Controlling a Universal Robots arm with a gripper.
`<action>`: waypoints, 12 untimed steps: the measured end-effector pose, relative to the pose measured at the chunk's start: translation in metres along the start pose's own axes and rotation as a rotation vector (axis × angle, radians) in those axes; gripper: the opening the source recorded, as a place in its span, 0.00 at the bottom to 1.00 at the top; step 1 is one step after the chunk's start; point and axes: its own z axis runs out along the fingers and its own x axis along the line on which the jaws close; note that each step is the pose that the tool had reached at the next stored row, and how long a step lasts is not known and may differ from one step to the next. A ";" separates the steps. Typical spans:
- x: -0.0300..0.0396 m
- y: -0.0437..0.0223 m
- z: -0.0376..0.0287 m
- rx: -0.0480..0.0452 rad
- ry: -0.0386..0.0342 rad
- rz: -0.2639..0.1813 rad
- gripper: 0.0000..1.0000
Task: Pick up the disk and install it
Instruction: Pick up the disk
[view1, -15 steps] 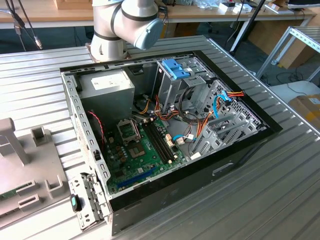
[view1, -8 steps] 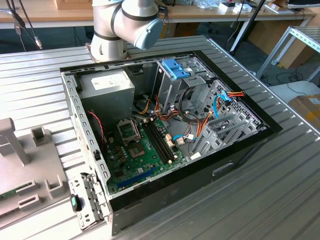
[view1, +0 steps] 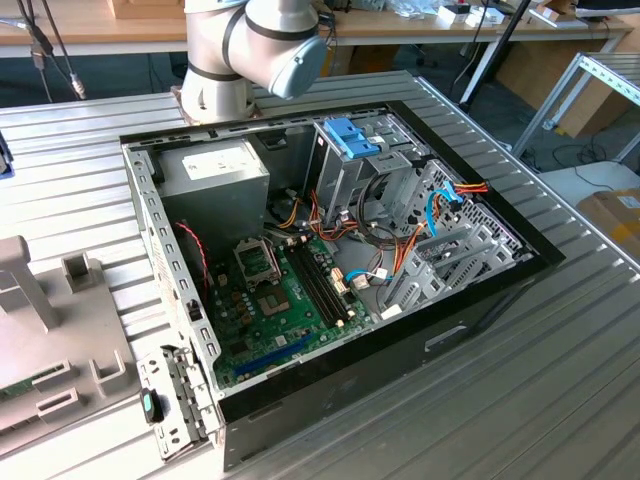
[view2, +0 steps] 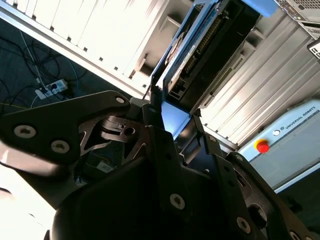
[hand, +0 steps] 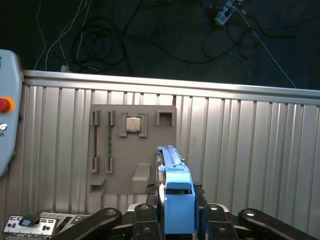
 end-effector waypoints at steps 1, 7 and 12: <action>0.0001 -0.0012 0.0000 0.0001 -0.0001 0.000 0.36; 0.0004 -0.0058 0.0000 0.0000 0.0000 0.000 0.36; 0.0004 -0.0062 0.0000 0.0000 0.0000 0.000 0.36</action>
